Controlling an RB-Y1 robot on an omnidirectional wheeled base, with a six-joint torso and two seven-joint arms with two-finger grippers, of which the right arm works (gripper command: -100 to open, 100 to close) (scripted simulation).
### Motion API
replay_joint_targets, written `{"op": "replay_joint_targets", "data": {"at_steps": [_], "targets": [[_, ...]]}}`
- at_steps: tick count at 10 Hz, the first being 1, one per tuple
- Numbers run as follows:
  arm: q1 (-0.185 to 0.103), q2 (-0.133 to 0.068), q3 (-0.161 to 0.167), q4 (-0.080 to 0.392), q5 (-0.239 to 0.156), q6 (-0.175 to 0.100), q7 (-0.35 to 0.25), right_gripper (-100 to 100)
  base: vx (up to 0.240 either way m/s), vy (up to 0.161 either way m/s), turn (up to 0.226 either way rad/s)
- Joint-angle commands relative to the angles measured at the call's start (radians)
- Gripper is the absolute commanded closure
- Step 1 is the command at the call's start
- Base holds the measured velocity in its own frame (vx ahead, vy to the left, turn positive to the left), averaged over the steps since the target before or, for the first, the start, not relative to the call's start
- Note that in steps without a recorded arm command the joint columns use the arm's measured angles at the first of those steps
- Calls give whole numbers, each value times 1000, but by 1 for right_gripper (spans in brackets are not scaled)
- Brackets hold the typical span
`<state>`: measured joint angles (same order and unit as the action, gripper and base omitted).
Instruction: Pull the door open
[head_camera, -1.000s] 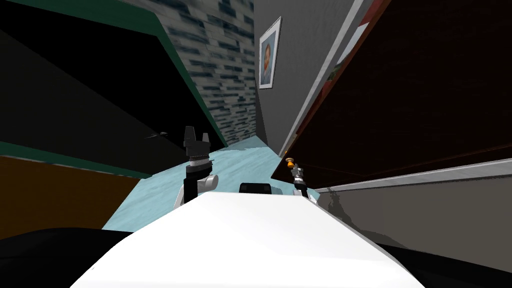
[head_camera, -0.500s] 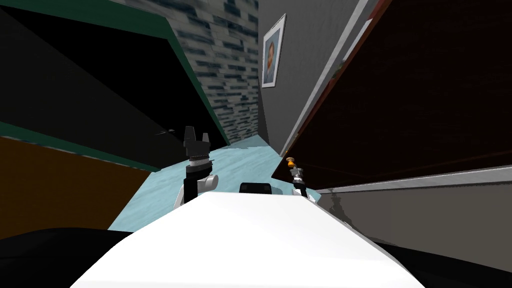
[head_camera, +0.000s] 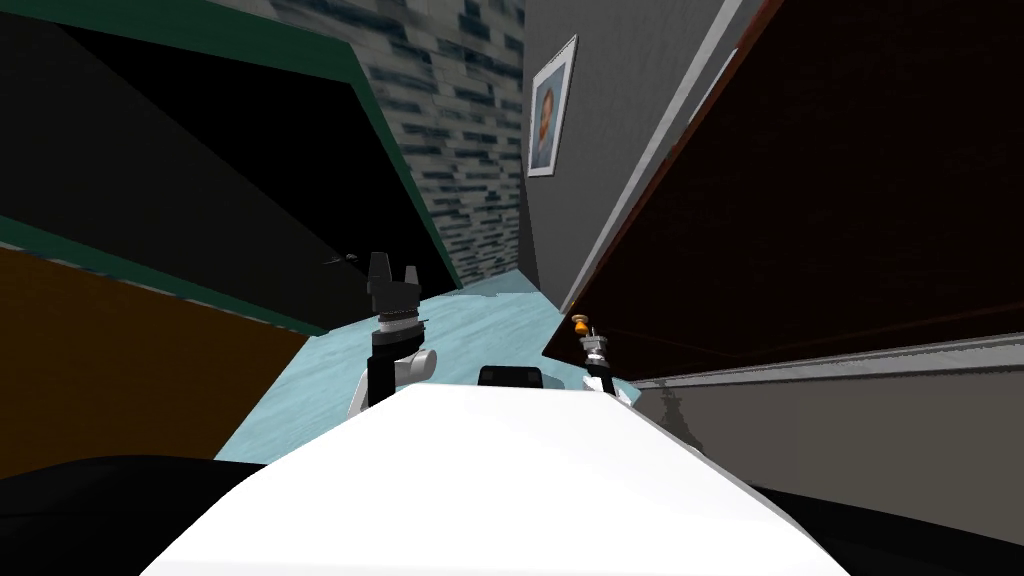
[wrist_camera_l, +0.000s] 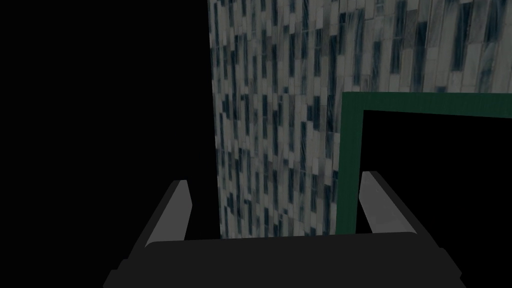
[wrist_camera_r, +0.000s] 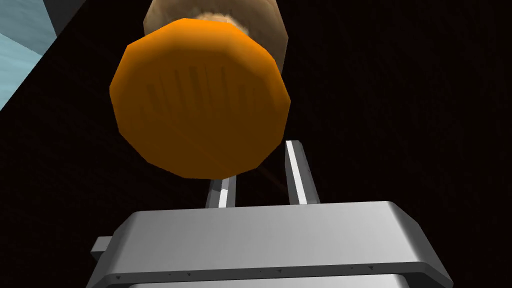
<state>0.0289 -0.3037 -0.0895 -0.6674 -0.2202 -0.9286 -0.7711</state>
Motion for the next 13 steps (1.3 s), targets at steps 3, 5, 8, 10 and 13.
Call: {"op": "replay_joint_targets", "data": {"at_steps": [3,5,8,10,13], "targets": [[2,18,20,-20,-24,14,-64,-100,-79,-8,-8],[2,28,34,-34,-48,27,-118,-100,-60,-2,-2],[2,34,42,-42,-62,35,-154,-100,-35,-9,11],[2,40,50,-51,-77,43,-188,-100,-58,-6,0],[2,46,58,-60,-92,51,-224,-100,-26,-5,-1]]}}
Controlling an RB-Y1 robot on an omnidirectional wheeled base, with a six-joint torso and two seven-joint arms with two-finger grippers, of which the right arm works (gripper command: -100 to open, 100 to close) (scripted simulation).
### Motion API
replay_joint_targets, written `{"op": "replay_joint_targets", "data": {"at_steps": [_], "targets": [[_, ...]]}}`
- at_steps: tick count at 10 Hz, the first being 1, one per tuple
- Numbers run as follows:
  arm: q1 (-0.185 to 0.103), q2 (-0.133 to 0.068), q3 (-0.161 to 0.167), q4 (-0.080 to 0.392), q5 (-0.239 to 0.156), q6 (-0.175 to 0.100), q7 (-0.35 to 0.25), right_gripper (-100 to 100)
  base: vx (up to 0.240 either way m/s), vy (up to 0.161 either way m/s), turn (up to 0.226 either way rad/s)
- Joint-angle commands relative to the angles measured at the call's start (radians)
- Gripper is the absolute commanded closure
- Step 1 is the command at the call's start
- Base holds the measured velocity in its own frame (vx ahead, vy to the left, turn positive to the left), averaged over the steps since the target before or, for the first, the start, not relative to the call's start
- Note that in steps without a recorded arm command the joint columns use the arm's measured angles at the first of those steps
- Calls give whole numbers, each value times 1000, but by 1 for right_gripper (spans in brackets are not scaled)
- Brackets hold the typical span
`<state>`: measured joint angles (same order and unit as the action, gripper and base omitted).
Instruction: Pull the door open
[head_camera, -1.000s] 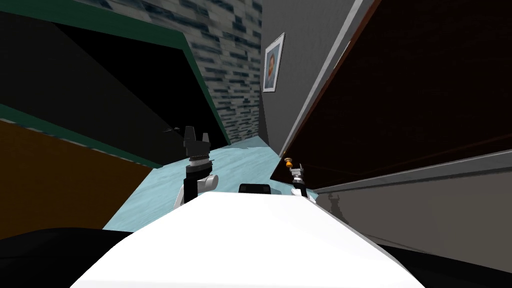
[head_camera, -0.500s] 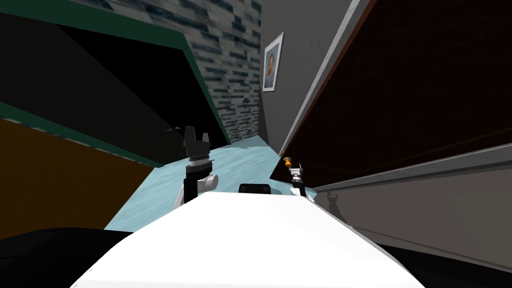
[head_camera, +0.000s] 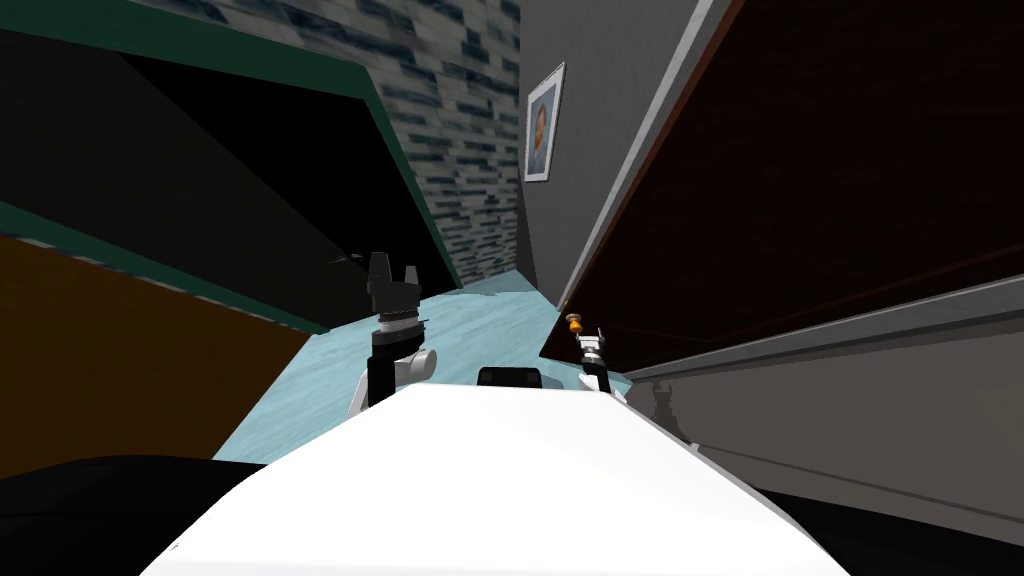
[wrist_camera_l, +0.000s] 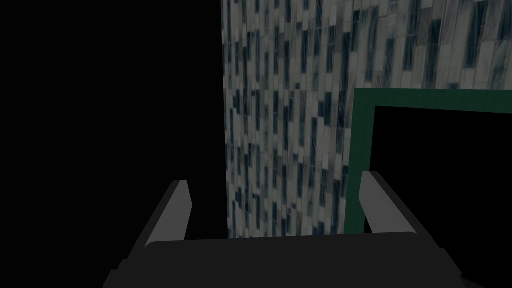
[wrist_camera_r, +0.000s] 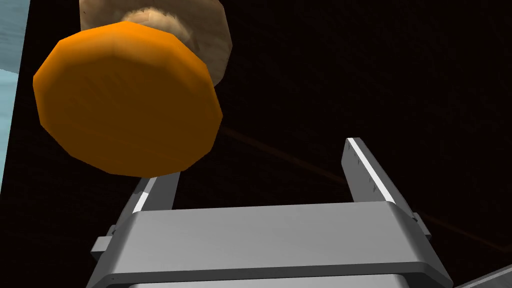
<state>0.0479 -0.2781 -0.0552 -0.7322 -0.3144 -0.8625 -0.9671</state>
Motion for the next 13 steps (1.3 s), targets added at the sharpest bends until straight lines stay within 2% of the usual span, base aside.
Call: {"op": "replay_joint_targets", "data": {"at_steps": [1,3,6,8,11,12,13], "targets": [[-17,21,24,5,2,-15,-28,-100,-42,-8,22],[-17,34,42,-13,-30,2,-89,-100,-62,-16,13],[-17,34,42,-13,-30,2,-101,-100,-28,-2,1],[-16,47,59,-32,-62,20,-162,-100,-51,-4,7],[-16,47,59,-22,-62,20,-176,-100,-24,17,48],[-16,47,59,-32,-62,20,-176,-100,1,48,22],[-16,53,68,-41,-77,28,-212,-100,-37,29,0]]}}
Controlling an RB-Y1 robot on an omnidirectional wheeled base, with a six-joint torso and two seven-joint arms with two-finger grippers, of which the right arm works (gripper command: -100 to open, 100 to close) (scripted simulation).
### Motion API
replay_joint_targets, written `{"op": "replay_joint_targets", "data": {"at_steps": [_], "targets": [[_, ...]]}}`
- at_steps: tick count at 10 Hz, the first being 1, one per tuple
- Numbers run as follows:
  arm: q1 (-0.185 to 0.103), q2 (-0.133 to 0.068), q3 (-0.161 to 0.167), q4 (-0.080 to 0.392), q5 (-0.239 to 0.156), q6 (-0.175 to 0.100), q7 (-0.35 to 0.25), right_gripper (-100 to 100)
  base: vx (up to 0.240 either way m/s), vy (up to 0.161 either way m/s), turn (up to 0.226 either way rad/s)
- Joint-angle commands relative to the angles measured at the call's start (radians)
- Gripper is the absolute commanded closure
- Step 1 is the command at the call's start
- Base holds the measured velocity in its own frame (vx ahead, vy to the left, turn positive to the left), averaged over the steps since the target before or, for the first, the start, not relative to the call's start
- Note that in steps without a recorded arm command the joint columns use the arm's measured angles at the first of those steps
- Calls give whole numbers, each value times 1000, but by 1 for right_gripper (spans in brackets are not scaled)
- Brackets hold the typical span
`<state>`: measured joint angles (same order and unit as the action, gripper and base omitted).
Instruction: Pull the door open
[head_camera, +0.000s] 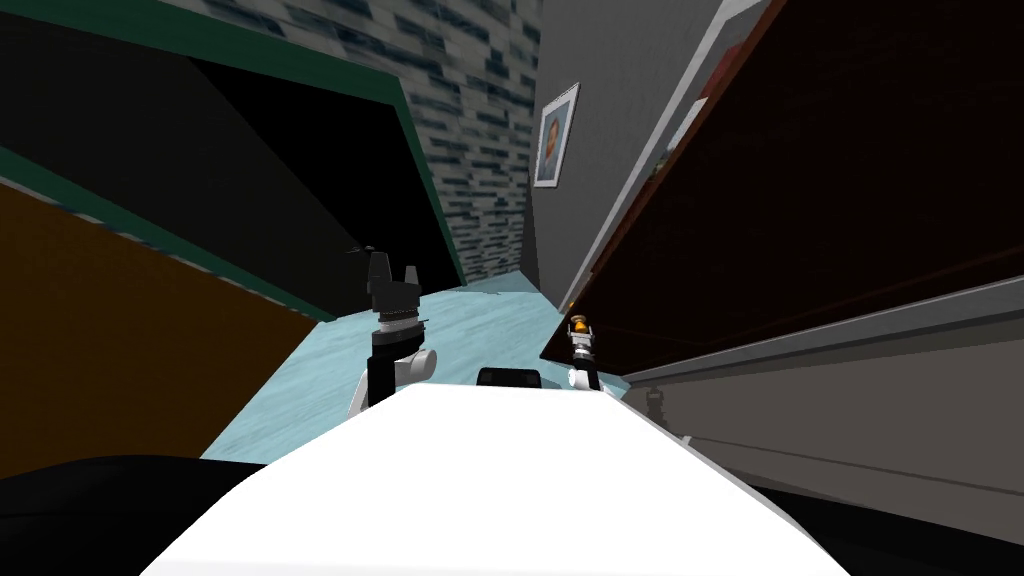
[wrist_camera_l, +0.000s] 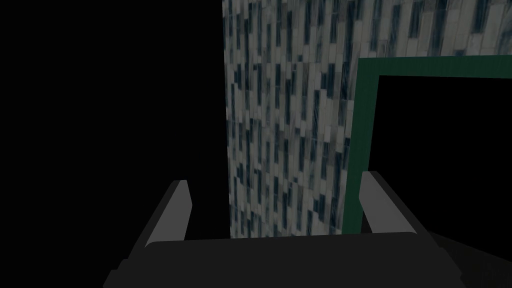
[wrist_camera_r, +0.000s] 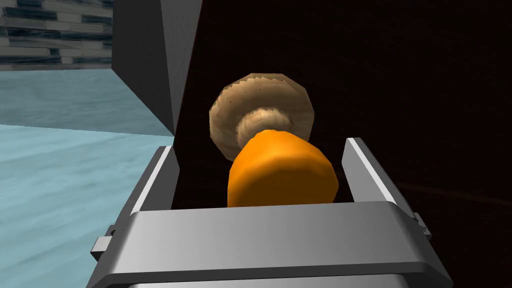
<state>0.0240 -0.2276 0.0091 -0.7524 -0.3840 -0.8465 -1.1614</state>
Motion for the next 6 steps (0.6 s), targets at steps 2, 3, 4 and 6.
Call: {"op": "replay_joint_targets", "data": {"at_steps": [2,3,4,6], "targets": [[8,15,20,-38,-37,28,-77,-100,-92,-12,11],[8,15,20,-38,-37,28,-86,-100,-68,-27,10],[8,20,27,-46,-50,36,-117,-100,-53,-24,7],[8,30,40,-60,-74,48,-172,-100,-78,-30,11]]}}
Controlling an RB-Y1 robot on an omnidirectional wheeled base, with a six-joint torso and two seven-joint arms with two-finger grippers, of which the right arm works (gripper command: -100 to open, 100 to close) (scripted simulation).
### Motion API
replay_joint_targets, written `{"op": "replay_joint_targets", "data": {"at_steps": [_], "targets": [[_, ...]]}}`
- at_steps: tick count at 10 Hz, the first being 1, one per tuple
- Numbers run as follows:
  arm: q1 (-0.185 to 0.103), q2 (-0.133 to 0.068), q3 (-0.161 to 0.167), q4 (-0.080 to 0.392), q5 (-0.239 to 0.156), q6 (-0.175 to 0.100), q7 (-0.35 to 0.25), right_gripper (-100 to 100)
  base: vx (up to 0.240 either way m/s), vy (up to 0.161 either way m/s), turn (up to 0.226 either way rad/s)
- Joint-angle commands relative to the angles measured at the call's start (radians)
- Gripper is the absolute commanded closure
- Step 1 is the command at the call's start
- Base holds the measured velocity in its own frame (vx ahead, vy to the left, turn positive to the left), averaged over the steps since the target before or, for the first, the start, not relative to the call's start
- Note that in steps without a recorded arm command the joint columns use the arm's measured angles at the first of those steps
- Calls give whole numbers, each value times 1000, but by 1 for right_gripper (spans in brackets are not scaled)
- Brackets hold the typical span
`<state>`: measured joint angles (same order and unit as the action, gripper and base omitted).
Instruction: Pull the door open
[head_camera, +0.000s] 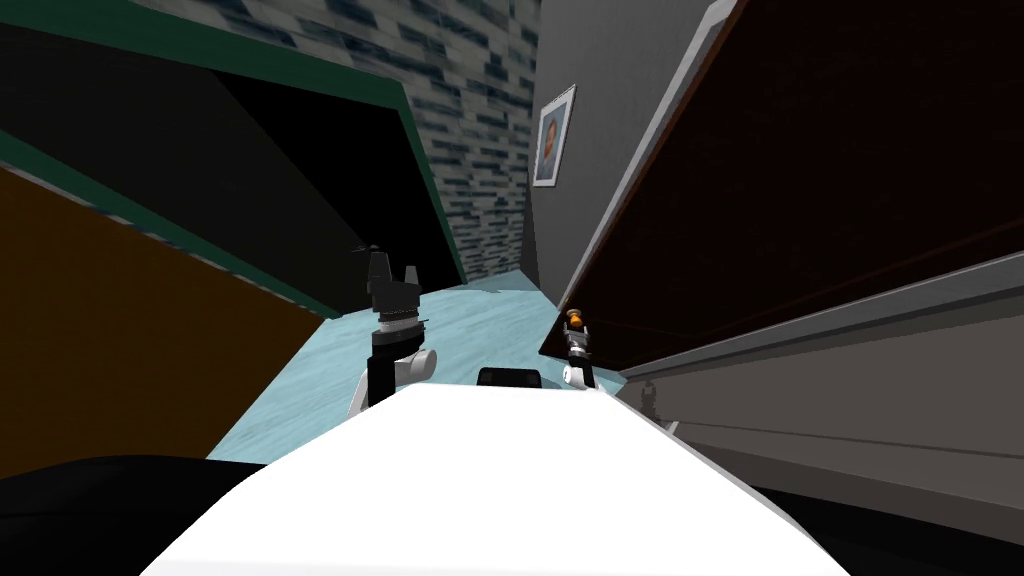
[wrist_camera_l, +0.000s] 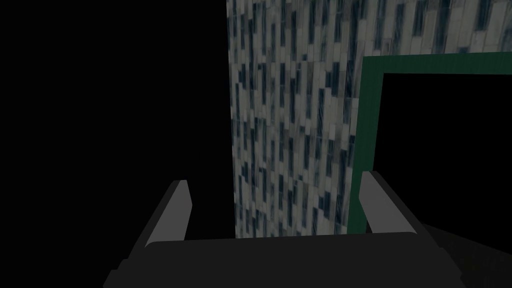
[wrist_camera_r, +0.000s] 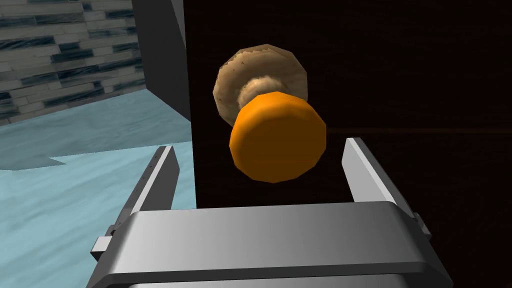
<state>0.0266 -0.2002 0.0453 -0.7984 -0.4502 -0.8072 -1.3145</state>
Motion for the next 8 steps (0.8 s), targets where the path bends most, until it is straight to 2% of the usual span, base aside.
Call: {"op": "replay_joint_targets", "data": {"at_steps": [1,4,5,6,8], "targets": [[6,7,9,-19,-17,14,-41,-100,-83,-17,9],[6,15,21,-31,-38,26,-90,-100,-62,-8,6],[6,14,18,-29,-34,24,-78,-100,-20,-1,1],[17,-17,6,-14,-44,10,-113,-100,96,12,194],[27,-44,-5,-2,-52,-3,-140,-100,179,-8,150]]}}
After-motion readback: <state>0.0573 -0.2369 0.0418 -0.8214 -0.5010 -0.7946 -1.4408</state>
